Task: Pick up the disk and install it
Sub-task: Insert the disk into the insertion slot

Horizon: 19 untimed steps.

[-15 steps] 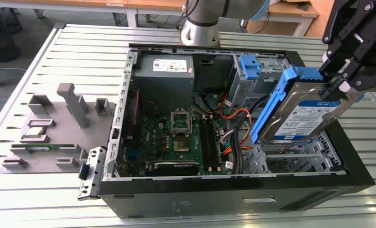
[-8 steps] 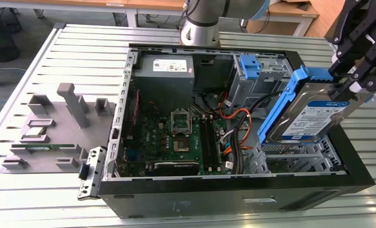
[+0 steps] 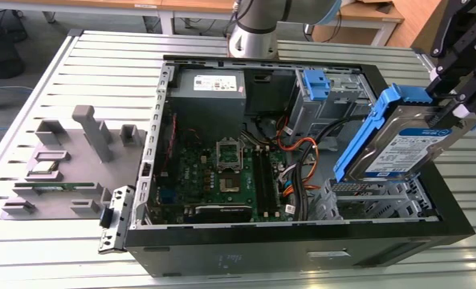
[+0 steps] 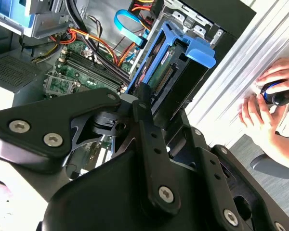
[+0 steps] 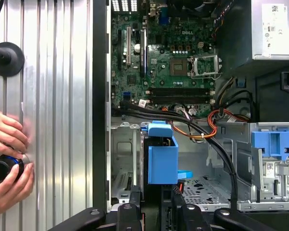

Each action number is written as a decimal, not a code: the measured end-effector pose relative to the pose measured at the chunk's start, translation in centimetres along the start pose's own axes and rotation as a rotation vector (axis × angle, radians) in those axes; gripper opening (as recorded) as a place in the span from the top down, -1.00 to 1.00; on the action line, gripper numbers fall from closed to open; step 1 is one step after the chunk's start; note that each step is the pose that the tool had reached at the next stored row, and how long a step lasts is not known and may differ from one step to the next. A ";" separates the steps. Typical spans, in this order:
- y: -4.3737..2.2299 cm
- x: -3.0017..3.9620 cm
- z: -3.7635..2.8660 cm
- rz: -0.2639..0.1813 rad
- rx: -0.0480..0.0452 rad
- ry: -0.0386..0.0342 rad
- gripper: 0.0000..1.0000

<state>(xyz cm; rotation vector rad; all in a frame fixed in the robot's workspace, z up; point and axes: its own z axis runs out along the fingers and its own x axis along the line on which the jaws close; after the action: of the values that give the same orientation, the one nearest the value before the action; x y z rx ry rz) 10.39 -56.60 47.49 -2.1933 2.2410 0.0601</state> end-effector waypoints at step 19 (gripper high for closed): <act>-0.33 0.04 1.29 0.000 0.0000 0.0004 0.31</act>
<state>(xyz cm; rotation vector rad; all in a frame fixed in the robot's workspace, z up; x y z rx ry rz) 10.69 -56.60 46.19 -2.1935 2.2412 0.0597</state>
